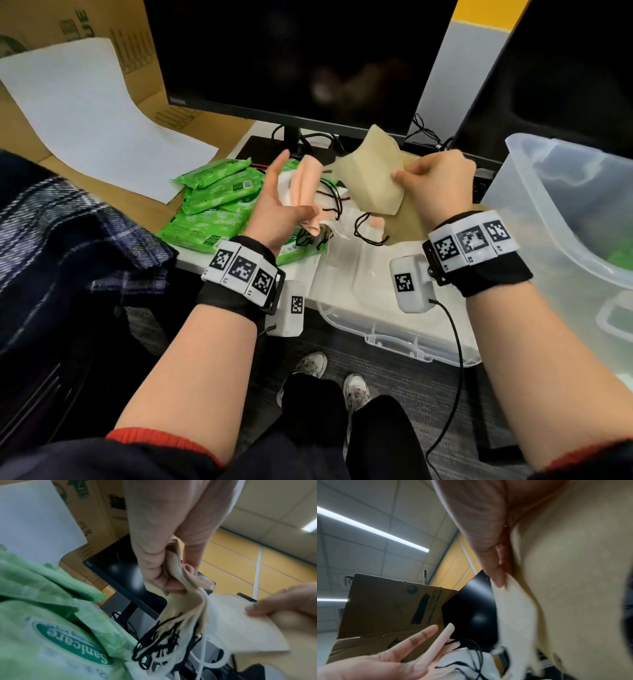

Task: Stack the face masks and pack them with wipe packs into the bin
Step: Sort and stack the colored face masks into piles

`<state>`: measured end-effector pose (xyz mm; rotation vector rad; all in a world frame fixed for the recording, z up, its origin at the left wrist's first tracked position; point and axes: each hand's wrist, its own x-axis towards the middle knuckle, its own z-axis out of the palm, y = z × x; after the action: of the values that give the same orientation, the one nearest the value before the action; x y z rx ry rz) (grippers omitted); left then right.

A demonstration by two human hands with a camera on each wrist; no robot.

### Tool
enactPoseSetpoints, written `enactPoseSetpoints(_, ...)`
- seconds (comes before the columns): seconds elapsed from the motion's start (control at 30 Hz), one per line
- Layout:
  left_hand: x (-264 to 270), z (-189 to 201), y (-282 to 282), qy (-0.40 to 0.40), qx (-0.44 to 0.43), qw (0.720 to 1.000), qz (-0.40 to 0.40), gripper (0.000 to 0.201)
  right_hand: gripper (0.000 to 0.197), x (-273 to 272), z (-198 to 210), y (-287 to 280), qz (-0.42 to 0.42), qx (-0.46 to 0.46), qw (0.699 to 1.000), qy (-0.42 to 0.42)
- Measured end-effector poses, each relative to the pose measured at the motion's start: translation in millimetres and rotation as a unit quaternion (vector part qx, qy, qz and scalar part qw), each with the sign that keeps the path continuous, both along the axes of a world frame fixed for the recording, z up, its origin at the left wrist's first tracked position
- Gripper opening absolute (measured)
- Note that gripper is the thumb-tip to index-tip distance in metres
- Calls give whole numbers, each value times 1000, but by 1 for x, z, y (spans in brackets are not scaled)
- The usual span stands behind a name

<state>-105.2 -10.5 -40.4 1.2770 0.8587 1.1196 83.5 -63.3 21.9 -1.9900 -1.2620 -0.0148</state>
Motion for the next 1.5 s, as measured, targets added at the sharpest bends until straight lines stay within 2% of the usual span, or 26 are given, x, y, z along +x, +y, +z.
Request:
enactPoseSetpoints(0.07, 2, 2, -2, 33, 49, 998, 28, 67, 16, -1, 3, -1, -9, -4, 1000, -10)
enactPoseSetpoints(0.13, 4, 5, -6, 54, 61, 996, 27, 48, 15, -6, 5, -2, 4, -6, 1000, -13)
enactPoseSetpoints(0.27, 13, 5, -9, 78, 55, 995, -3, 40, 14, -23, 2, -1, 77, -27, 997, 17)
enactPoseSetpoints(0.33, 17, 6, -10, 84, 39, 996, -2, 29, 14, -32, -3, 0, 124, -42, 991, 31)
enactPoseSetpoints(0.4, 18, 9, -12, 57, 19, 998, -22, 16, 16, -40, -7, 0, 162, -58, 984, 56)
enactPoseSetpoints(0.47, 17, 12, -13, 26, 19, 999, -42, 20, 22, -44, -11, 0, 184, -59, 975, 107)
enactPoseSetpoints(0.53, 16, 13, -13, 14, 10, 999, -45, 12, 20, -45, -16, 1, 204, -52, 964, 165)
enactPoseSetpoints(0.6, 17, 9, -10, 26, -5, 1000, -13, 37, 19, -46, -17, -3, 239, -56, 947, 206)
enactPoseSetpoints(0.67, 17, 5, -8, 36, -17, 999, 9, 43, 24, -43, -20, -7, 268, -75, 935, 219)
enactPoseSetpoints(0.73, 16, 3, -6, 37, -29, 999, 5, 46, 37, -37, -22, -9, 268, -86, 938, 205)
enactPoseSetpoints(0.83, 14, 3, -4, 38, -38, 999, 10, 47, 48, -22, -25, -4, 171, -64, 969, 168)
enactPoseSetpoints(0.9, 12, 4, -3, 41, -29, 999, 21, 46, 40, -14, -20, -3, 59, -33, 990, 124)
enactPoseSetpoints(0.97, 11, 5, -4, 45, 0, 999, 24, 48, 40, -9, -11, -5, -16, 49, 994, 100)
enactPoseSetpoints(1.03, 9, 6, -5, 37, 33, 999, 16, 55, 40, -9, -4, -6, -28, 131, 986, 95)
enactPoseSetpoints(1.13, 11, 7, -9, 14, 71, 997, -6, 60, 29, -20, -4, -4, 11, 150, 984, 91)
enactPoseSetpoints(1.23, 14, 9, -12, 3, 71, 997, -32, 46, 22, -31, -9, 3, 72, 105, 986, 112)
enactPoseSetpoints(1.4, 15, 12, -13, 19, 34, 998, -39, 33, 17, -43, -22, 8, 173, 46, 957, 230)
enactPoseSetpoints(1.5, 12, 16, -14, -27, -14, 999, -45, 9, 21, -42, -21, 5, 208, 38, 935, 283)
